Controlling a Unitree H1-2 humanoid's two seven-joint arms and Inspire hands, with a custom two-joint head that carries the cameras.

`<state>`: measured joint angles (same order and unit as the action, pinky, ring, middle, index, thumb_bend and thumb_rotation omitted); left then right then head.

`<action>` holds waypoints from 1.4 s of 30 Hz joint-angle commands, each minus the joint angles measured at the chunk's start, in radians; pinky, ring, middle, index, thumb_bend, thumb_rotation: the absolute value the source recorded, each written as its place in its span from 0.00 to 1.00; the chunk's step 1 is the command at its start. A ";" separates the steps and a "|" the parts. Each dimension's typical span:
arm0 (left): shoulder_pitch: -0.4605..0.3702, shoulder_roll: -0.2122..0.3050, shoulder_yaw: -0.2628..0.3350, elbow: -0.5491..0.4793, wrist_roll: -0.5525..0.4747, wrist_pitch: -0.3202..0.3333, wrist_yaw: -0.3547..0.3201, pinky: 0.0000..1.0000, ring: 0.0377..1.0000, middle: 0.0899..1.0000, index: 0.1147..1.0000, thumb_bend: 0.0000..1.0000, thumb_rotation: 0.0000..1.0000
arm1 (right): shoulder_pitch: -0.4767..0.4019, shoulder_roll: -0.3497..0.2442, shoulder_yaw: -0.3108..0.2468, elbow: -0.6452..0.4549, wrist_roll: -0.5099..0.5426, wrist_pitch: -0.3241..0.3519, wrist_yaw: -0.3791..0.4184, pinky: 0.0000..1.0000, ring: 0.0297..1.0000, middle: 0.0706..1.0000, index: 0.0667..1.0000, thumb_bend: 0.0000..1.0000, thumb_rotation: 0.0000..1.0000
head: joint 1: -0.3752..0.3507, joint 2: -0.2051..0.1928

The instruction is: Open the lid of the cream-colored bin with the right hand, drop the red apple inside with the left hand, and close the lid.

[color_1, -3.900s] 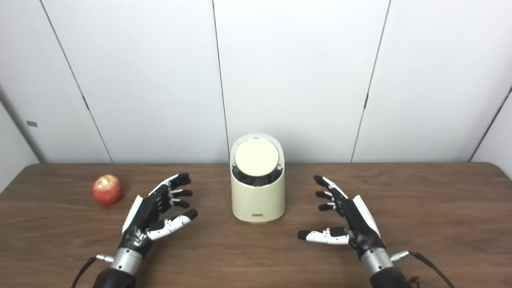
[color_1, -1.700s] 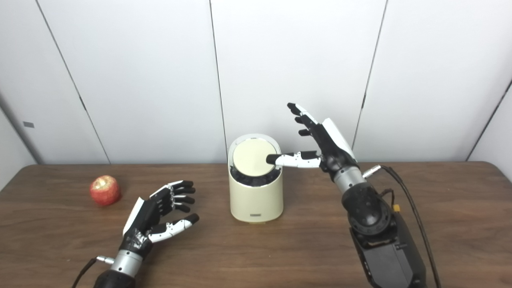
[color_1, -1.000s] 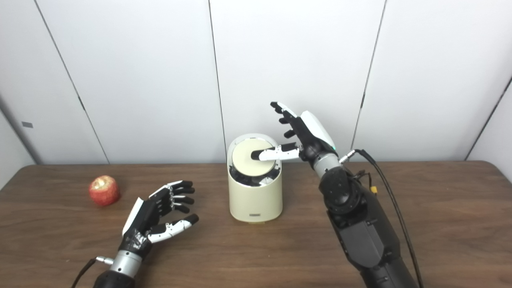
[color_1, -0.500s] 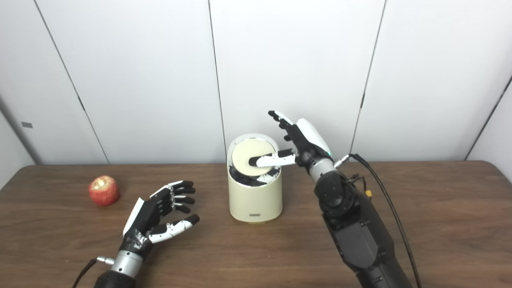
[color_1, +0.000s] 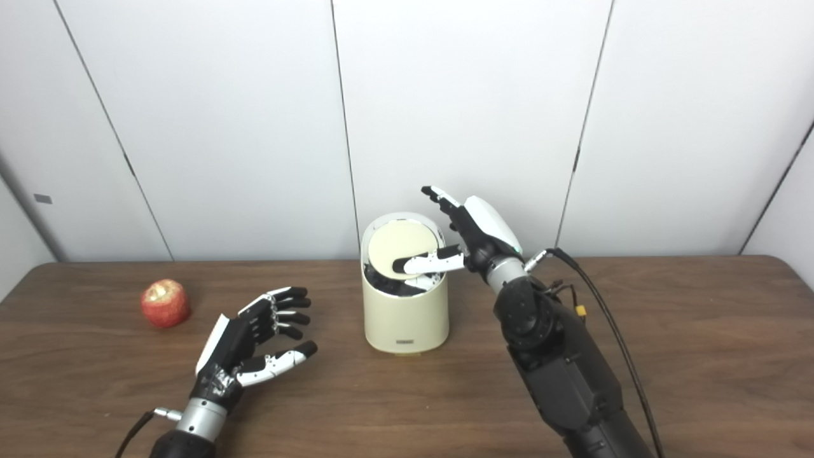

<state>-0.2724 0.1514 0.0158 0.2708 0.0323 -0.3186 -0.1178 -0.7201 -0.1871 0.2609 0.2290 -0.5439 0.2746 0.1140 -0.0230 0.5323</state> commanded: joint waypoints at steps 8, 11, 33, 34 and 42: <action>-0.030 0.004 0.003 -0.040 -0.004 -0.021 0.011 0.58 0.66 0.72 0.75 0.66 0.10 | -0.055 -0.028 0.051 -0.013 -0.087 -0.018 -0.022 0.77 0.87 0.90 0.91 0.87 0.35 | 0.000 0.005; -0.029 0.002 0.002 -0.044 -0.007 -0.015 0.009 0.59 0.66 0.72 0.75 0.66 0.10 | -0.055 -0.035 0.066 -0.021 -0.112 -0.015 -0.020 0.79 0.87 0.90 0.91 0.87 0.37 | 0.000 0.005; -0.026 0.007 0.003 -0.048 -0.008 -0.011 0.006 0.59 0.66 0.72 0.75 0.66 0.11 | -0.032 0.011 -0.014 -0.137 -0.057 0.106 0.037 0.70 0.86 0.90 0.88 0.82 0.28 | 0.003 0.009; -0.026 0.007 0.003 -0.048 -0.009 -0.010 0.005 0.59 0.66 0.72 0.75 0.66 0.11 | -0.029 0.014 -0.028 -0.145 -0.036 0.083 0.027 0.71 0.86 0.90 0.88 0.81 0.28 | 0.003 0.009; -0.033 0.009 0.002 -0.035 -0.012 -0.022 0.002 0.58 0.66 0.72 0.75 0.66 0.10 | -0.012 0.008 -0.056 -0.204 0.017 0.040 0.013 0.69 0.82 0.88 0.88 0.74 0.33 | 0.001 0.005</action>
<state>-0.2693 0.1516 0.0161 0.2565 0.0316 -0.3179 -0.1190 -0.6880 -0.1748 0.2154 0.0556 -0.5323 0.3455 0.1470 -0.0215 0.5369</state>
